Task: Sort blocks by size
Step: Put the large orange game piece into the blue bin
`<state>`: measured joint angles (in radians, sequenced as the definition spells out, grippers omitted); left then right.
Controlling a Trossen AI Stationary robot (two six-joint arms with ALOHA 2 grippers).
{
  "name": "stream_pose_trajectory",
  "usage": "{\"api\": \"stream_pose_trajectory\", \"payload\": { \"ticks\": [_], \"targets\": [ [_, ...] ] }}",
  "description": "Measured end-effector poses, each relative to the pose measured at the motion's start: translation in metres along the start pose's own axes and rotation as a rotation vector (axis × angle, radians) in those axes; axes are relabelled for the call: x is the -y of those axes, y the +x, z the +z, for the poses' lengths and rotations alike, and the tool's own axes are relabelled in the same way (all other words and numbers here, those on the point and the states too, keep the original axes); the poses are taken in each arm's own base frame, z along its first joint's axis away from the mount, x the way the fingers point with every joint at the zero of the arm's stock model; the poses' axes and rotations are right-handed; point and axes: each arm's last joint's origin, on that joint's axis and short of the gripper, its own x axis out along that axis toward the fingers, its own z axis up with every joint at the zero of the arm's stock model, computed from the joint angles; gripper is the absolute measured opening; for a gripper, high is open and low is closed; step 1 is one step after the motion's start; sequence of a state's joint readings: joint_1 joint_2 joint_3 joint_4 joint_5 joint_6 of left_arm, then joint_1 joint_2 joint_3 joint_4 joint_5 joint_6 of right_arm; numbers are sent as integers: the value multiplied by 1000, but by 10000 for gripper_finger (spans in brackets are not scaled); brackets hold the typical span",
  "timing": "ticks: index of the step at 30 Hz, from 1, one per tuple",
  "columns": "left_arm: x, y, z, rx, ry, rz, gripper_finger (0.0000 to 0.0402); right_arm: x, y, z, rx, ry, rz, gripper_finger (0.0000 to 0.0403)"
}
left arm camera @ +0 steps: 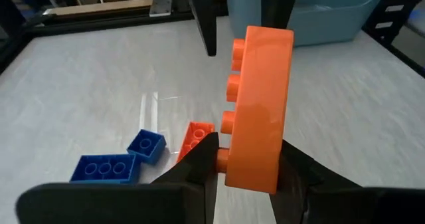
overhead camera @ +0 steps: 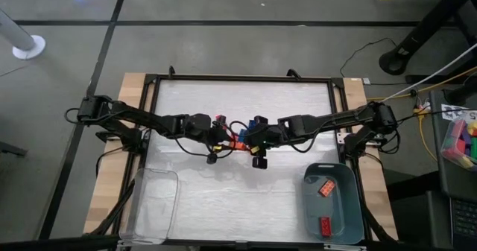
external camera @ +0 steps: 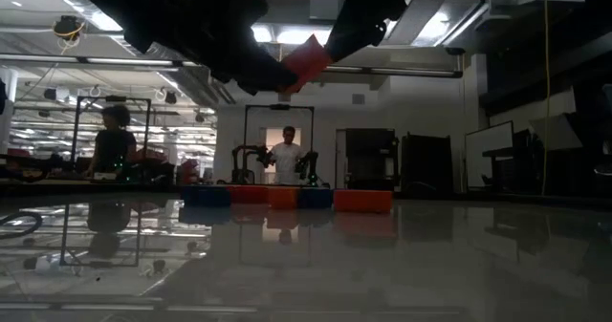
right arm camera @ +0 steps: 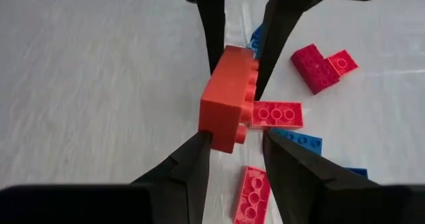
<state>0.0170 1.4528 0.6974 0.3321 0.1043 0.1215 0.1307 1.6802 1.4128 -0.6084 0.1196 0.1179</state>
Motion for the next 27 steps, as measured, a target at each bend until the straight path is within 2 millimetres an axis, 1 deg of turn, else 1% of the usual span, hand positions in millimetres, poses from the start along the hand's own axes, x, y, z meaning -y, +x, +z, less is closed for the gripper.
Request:
{"api": "stream_pose_trajectory", "payload": {
  "ticks": [6, 10, 13, 18, 21, 24, 27],
  "targets": [
    [0, 0, -1, -5, -5, 2, 81, -1, 0, -1, -17, 8, 58, 140],
    [0, 0, -1, -4, -8, 2, 84, -1, 0, -1, -20, 8, 61, 143],
    [0, 0, -1, -4, -9, 2, 82, -1, 0, -2, -23, 8, 65, 163],
    [-1, -1, 3, 29, -10, 16, 84, -1, 2, -2, -19, 34, 40, 217],
    [-1, -1, 4, 43, -20, 15, 85, -1, 2, 1, 12, 37, 38, 240],
    [0, -1, 7, 68, -14, 11, 82, -1, 2, 4, 43, 40, 29, 251],
    [2, -1, 7, 74, -9, 6, 82, 0, 2, 7, 72, 42, -13, 249]
  ]
}}
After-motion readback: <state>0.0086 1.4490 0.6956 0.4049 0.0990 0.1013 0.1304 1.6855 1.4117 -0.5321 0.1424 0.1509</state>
